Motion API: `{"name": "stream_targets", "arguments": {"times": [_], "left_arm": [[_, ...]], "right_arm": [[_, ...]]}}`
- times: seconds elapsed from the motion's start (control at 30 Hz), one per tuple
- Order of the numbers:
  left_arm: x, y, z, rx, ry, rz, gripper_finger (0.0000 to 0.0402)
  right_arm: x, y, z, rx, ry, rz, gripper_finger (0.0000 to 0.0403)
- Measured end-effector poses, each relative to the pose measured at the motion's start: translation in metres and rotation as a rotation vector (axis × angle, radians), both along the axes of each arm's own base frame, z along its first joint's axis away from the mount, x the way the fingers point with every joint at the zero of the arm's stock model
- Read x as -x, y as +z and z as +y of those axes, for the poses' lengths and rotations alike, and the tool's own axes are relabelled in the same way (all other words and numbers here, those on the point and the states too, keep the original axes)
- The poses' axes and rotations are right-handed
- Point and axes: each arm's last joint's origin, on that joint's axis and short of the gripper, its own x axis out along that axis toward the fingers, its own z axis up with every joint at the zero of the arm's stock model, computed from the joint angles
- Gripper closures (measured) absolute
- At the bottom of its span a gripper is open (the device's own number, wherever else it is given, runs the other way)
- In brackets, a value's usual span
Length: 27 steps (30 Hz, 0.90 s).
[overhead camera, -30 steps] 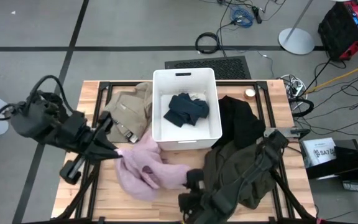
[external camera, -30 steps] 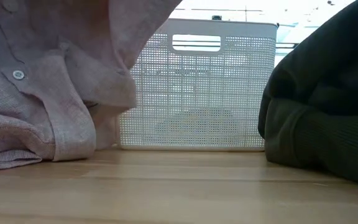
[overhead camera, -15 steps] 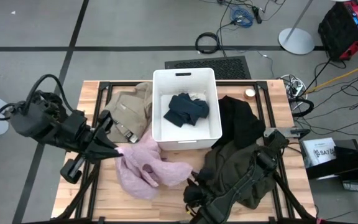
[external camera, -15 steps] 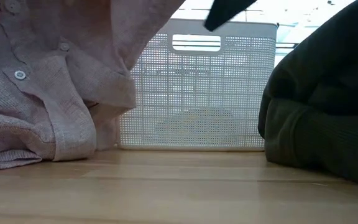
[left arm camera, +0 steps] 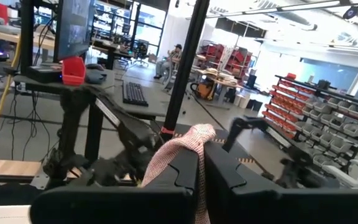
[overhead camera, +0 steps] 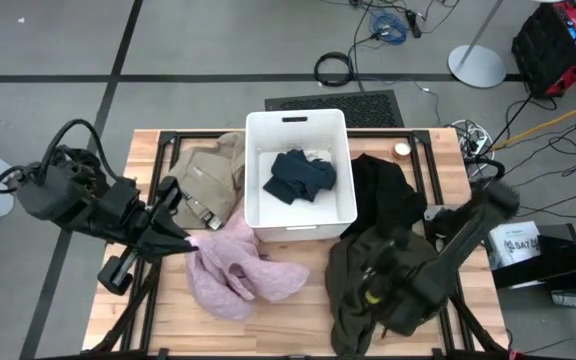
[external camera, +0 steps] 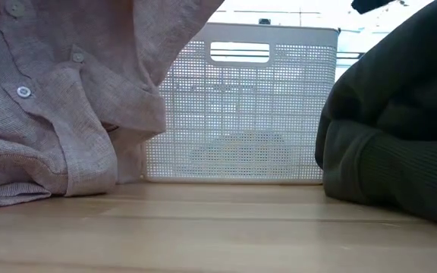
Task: Sort clothes
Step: Put the pink shirt into the white laundry bin
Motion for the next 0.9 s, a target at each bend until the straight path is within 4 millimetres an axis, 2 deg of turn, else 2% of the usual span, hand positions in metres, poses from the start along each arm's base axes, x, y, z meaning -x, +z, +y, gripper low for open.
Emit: {"name": "stream_targets", "arguments": {"times": [0.1,0.2,0.33,0.43,0.57,0.9], "left_arm": [[0.0,0.0,0.0,-0.006,0.001,-0.003,0.0384],[0.0,0.0,0.001,-0.005,0.014,-0.003,0.0384],[0.0,0.0,0.001,-0.003,0.019,-0.004,0.0384],[0.0,0.001,0.001,-0.003,0.02,-0.004,0.0384],[0.0,0.0,0.001,-0.025,0.024,-0.01,0.0384],[0.0,0.0,0.001,-0.045,0.026,-0.015,0.0384]], "right_arm": [[0.012,-0.02,-0.005,-0.181,0.122,-0.129,0.0335],[0.007,-0.042,-0.003,-0.317,0.35,-0.246,0.0336],[-0.003,-0.056,-0.014,-0.302,0.566,-0.456,0.0331],[-0.006,-0.06,-0.027,-0.206,0.574,-0.504,0.0323],[-0.015,-0.061,-0.039,-0.172,0.536,-0.491,0.0307],[-0.02,-0.059,-0.045,-0.088,0.539,-0.47,0.0221]]}}
